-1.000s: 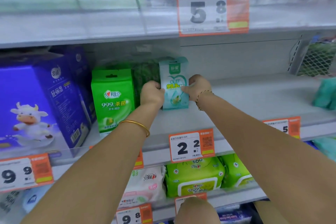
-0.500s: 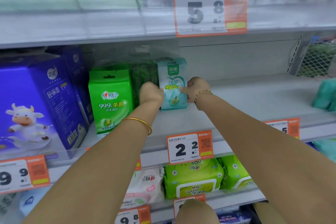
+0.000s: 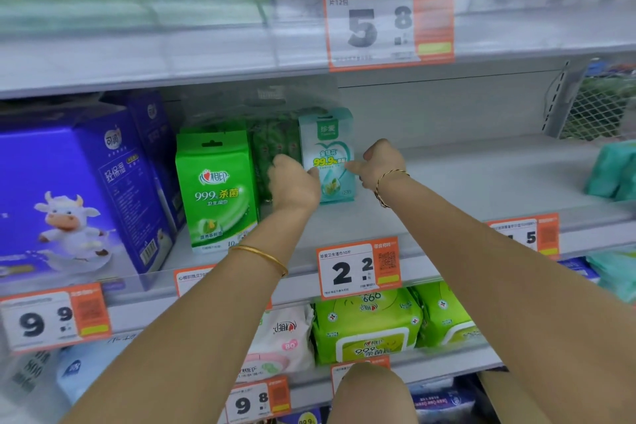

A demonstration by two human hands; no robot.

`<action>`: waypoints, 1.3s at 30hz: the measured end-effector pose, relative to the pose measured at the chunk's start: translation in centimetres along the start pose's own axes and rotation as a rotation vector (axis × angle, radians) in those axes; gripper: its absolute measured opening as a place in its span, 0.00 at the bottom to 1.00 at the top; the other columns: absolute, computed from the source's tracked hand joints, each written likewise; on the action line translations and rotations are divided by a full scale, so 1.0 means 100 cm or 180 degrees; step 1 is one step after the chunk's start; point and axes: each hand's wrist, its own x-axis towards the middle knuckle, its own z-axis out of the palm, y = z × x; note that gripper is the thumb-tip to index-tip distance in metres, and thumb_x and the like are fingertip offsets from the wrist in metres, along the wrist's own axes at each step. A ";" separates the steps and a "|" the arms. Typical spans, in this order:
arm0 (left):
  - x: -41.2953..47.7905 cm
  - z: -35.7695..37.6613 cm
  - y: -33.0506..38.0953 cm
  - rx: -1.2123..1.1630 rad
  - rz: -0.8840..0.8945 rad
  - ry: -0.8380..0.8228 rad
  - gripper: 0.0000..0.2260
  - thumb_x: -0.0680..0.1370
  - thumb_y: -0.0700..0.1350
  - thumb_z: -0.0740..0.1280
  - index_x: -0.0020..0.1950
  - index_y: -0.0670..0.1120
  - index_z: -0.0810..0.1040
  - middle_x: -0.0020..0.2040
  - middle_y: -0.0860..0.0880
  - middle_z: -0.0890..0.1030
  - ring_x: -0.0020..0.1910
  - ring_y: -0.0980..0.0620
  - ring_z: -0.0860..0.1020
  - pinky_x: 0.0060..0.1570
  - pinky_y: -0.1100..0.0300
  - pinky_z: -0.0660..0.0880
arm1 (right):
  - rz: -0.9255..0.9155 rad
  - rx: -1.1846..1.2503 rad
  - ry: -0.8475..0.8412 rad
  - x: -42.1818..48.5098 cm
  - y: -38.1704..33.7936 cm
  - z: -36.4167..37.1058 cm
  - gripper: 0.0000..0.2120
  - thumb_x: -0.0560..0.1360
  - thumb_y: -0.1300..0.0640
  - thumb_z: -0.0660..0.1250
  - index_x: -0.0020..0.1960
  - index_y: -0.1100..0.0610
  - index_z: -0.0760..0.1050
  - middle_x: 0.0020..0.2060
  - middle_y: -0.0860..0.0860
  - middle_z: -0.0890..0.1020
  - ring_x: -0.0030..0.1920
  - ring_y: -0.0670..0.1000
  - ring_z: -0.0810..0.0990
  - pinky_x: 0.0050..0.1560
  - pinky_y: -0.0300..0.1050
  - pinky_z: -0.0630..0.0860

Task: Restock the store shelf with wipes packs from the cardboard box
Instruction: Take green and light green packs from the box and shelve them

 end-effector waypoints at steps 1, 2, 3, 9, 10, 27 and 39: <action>-0.010 -0.002 0.003 -0.0060 0.0155 0.0041 0.18 0.76 0.43 0.67 0.58 0.30 0.72 0.59 0.33 0.74 0.60 0.35 0.73 0.58 0.47 0.71 | -0.0053 0.0176 0.0037 -0.009 -0.001 -0.007 0.17 0.73 0.56 0.70 0.55 0.63 0.69 0.49 0.59 0.76 0.46 0.58 0.78 0.47 0.51 0.78; -0.023 -0.004 0.006 -0.0212 0.0366 0.0065 0.16 0.76 0.42 0.67 0.57 0.32 0.72 0.58 0.34 0.74 0.60 0.37 0.73 0.59 0.48 0.72 | -0.0142 0.0395 0.0066 -0.019 0.000 -0.016 0.14 0.73 0.57 0.70 0.52 0.61 0.69 0.48 0.59 0.76 0.47 0.59 0.79 0.52 0.54 0.79; -0.042 -0.007 0.012 -0.0446 0.0573 0.0055 0.15 0.76 0.41 0.67 0.58 0.34 0.72 0.58 0.37 0.74 0.59 0.40 0.74 0.60 0.51 0.72 | -0.0211 0.0630 0.0060 -0.035 0.001 -0.028 0.12 0.73 0.60 0.70 0.50 0.60 0.68 0.47 0.58 0.76 0.46 0.60 0.80 0.51 0.56 0.79; -0.192 0.021 0.018 -0.1473 0.1113 -0.1154 0.10 0.76 0.37 0.64 0.51 0.51 0.71 0.52 0.54 0.76 0.45 0.64 0.75 0.45 0.72 0.73 | -0.0356 0.1208 -0.0143 -0.170 0.078 -0.120 0.07 0.74 0.68 0.67 0.43 0.57 0.73 0.35 0.55 0.80 0.32 0.50 0.82 0.38 0.47 0.82; -0.210 0.040 0.008 -0.1391 0.1065 -0.1518 0.10 0.76 0.36 0.65 0.51 0.51 0.71 0.51 0.53 0.76 0.43 0.65 0.75 0.46 0.72 0.73 | -0.0160 0.1103 -0.0222 -0.188 0.103 -0.131 0.07 0.74 0.68 0.67 0.44 0.58 0.74 0.35 0.55 0.81 0.31 0.49 0.82 0.38 0.46 0.81; -0.321 0.249 -0.077 0.1011 0.0403 -0.3982 0.10 0.79 0.40 0.59 0.60 0.43 0.73 0.59 0.44 0.76 0.57 0.46 0.75 0.56 0.56 0.74 | 0.3039 -0.1330 -0.1921 -0.310 0.492 -0.069 0.09 0.77 0.56 0.63 0.48 0.63 0.72 0.40 0.54 0.69 0.49 0.52 0.72 0.47 0.44 0.70; -0.313 0.241 -0.088 0.0962 0.0155 -0.3939 0.10 0.79 0.40 0.60 0.60 0.45 0.72 0.54 0.48 0.76 0.54 0.49 0.78 0.57 0.51 0.77 | 0.3075 -0.1165 -0.1659 -0.316 0.505 -0.054 0.25 0.71 0.50 0.72 0.62 0.62 0.69 0.49 0.54 0.78 0.53 0.54 0.77 0.49 0.45 0.74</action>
